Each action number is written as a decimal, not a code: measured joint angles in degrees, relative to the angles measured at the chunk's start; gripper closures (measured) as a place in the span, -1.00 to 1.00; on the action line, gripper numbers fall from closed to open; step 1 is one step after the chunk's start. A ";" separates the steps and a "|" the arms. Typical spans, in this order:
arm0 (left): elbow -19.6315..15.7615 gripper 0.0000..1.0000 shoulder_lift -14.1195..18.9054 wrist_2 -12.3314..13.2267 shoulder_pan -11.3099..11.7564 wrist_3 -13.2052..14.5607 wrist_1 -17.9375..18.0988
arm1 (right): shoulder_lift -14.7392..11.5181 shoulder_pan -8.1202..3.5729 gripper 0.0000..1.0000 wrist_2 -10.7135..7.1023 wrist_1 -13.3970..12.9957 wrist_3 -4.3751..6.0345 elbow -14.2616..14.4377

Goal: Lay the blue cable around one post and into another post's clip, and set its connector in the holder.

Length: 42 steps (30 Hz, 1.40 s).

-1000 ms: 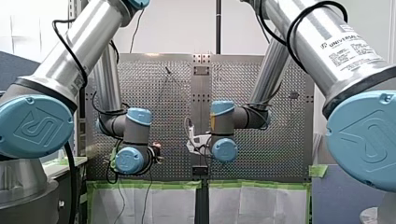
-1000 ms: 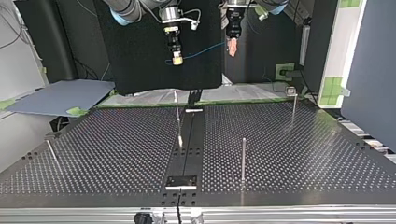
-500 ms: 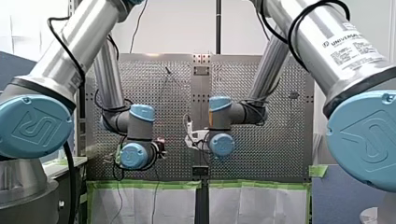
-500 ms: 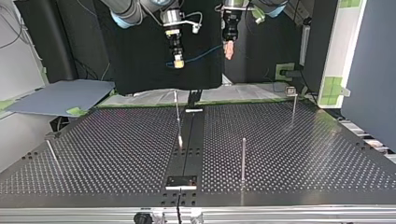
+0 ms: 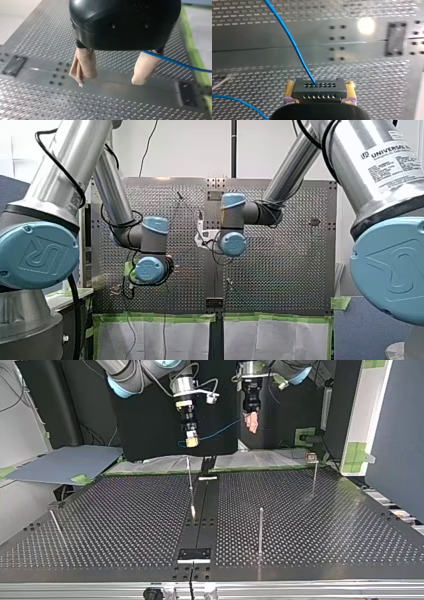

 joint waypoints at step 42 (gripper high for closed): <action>19.44 -1.00 24.14 7.04 13.06 -10.50 -24.11 | -11.89 -2.27 1.00 -1.17 17.54 -0.77 -13.45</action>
